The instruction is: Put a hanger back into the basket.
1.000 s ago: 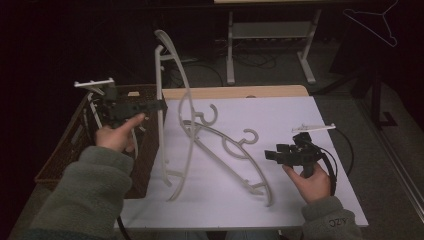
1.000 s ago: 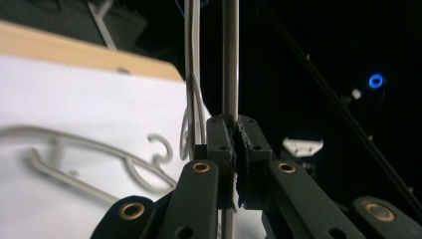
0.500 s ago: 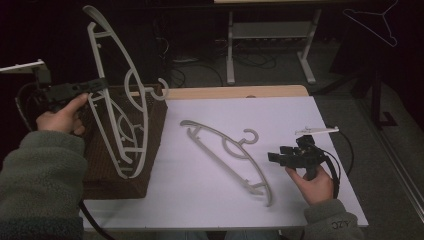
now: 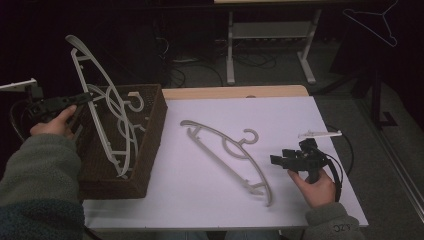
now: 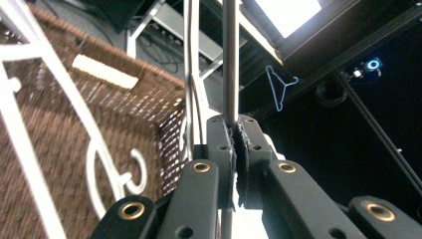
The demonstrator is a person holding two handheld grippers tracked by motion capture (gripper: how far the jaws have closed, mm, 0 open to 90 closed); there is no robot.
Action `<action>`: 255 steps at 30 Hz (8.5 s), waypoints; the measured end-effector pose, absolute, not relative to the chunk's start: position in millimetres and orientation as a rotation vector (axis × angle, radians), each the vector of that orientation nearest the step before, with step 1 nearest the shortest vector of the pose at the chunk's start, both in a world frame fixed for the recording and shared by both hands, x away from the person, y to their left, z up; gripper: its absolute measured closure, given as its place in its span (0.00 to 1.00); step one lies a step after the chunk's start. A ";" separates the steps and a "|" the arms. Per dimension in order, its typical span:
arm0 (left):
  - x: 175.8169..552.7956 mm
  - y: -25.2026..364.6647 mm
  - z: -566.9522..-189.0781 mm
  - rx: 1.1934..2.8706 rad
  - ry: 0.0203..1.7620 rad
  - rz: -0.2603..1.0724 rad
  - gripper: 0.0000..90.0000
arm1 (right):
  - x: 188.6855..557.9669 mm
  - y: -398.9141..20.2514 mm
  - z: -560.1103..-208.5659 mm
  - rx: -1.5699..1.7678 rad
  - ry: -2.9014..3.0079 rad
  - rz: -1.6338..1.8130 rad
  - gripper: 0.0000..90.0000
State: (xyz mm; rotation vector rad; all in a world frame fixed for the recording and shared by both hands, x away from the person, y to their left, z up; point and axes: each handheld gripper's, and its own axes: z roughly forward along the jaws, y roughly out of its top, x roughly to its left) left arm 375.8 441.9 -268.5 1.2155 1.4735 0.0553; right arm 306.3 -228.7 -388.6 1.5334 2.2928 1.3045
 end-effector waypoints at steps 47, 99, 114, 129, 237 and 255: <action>356.6 414.0 -290.1 1.547 1.566 0.257 0.73 | 315.4 -213.7 -393.5 1.465 2.361 1.273 0.38; 326.0 255.6 -289.1 1.757 1.204 0.141 0.53 | 365.8 -168.4 -425.3 1.526 2.684 0.925 0.76; 322.7 210.2 -330.8 1.795 1.174 0.015 0.50 | 362.6 -162.2 -430.7 1.692 2.639 0.849 0.90; 324.0 166.1 -385.7 1.852 1.201 -0.131 0.49 | 355.7 -177.3 -423.8 1.775 2.563 1.039 0.91; 344.9 122.6 -456.9 1.699 1.424 -0.474 0.66 | 355.7 -174.9 -433.2 1.797 2.515 1.001 0.90; 355.3 125.8 -445.6 1.529 1.383 -0.498 0.83 | 342.9 -165.8 -429.4 1.740 2.551 1.042 0.88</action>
